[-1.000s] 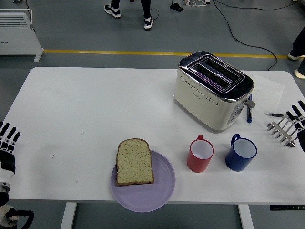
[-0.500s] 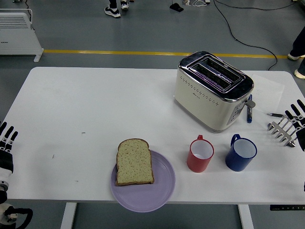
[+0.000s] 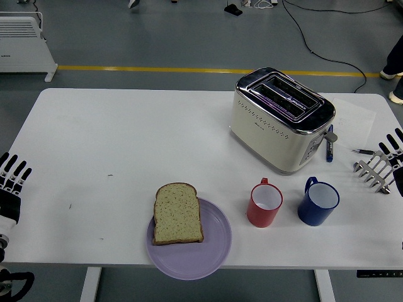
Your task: Push plate across desktop,pick up the break from the machine,place the break in the plate
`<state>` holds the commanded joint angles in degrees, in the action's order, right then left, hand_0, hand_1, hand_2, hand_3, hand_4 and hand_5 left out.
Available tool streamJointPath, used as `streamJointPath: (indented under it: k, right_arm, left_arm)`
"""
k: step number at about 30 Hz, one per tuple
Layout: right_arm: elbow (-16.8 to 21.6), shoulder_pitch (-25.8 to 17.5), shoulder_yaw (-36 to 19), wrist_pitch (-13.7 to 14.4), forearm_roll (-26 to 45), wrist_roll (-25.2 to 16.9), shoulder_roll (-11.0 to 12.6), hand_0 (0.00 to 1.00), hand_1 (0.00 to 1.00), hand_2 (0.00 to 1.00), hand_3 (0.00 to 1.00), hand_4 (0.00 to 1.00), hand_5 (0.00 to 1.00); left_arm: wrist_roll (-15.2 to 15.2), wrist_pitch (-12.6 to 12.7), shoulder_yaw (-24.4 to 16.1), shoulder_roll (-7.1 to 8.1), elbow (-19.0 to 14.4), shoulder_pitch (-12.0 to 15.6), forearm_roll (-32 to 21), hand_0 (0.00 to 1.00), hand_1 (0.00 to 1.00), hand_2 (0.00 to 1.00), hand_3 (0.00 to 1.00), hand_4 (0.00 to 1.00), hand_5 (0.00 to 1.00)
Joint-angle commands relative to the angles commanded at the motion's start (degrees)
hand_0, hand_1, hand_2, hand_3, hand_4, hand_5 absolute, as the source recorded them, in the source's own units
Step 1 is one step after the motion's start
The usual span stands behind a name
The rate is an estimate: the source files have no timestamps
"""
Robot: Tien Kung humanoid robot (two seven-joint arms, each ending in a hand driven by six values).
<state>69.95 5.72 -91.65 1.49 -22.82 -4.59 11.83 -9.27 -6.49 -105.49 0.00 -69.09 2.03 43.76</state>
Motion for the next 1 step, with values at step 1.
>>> streamJointPath:
  k: [1]
  right_arm:
    - [-0.03, 0.01, -0.03, 0.01, 0.01, 0.0, -0.02, 0.776, 0.739, 0.747, 0.724, 0.519, 0.531]
  left_arm:
    - [0.07, -0.12, -0.15, 0.0, -0.22, 0.03, -0.12, 0.782, 0.783, 0.816, 0.73, 0.561, 0.998]
